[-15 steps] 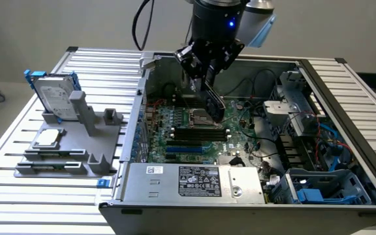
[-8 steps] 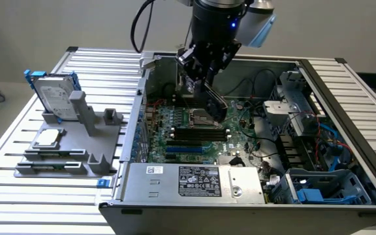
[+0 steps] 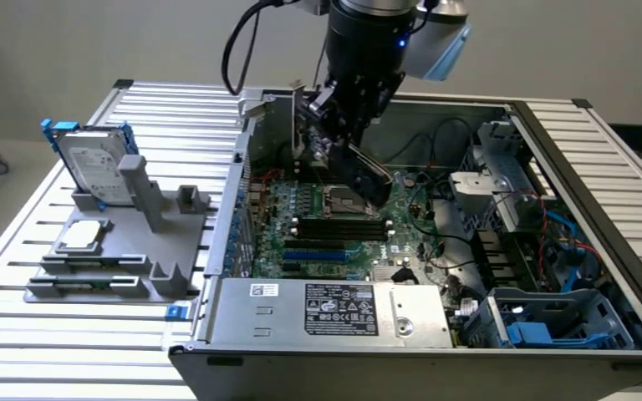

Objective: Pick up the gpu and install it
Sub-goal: 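Insert the gpu into the slot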

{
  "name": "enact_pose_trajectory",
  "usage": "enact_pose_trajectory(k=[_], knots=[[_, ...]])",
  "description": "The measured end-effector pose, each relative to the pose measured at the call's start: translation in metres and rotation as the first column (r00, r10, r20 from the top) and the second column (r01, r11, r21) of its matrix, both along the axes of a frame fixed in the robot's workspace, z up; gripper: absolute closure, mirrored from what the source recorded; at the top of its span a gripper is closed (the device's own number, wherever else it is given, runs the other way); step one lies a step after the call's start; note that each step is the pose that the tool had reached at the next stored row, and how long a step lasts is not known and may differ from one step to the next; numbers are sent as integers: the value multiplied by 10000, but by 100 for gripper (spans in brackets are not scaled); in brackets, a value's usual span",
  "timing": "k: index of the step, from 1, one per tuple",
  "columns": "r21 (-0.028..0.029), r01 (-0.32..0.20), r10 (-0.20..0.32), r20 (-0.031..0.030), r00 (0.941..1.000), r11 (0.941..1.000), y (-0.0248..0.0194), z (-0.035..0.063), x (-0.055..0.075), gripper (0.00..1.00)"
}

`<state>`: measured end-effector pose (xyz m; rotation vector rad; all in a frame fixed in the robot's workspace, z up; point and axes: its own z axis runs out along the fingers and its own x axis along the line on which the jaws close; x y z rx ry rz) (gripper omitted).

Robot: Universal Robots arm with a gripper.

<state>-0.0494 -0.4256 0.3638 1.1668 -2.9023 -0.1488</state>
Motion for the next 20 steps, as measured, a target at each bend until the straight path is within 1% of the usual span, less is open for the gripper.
enact_pose_trajectory(k=[3,5,9,12,16,18,20], knots=[[-2,-527,527,-1,9986,9986,0,0,1,74],[-1,-889,889,0,9960,9960,0,-1,1,74],[-2,-1586,1586,-1,9873,9873,0,-2,4,74],[1,-1976,1976,0,9803,9803,0,-2,16,74],[3,-2500,2500,1,9682,9682,0,-4,33,74],[4,-2783,2783,1,9605,9605,1,-5,42,74],[4,-3087,3087,1,9512,9512,0,-9,45,74]])
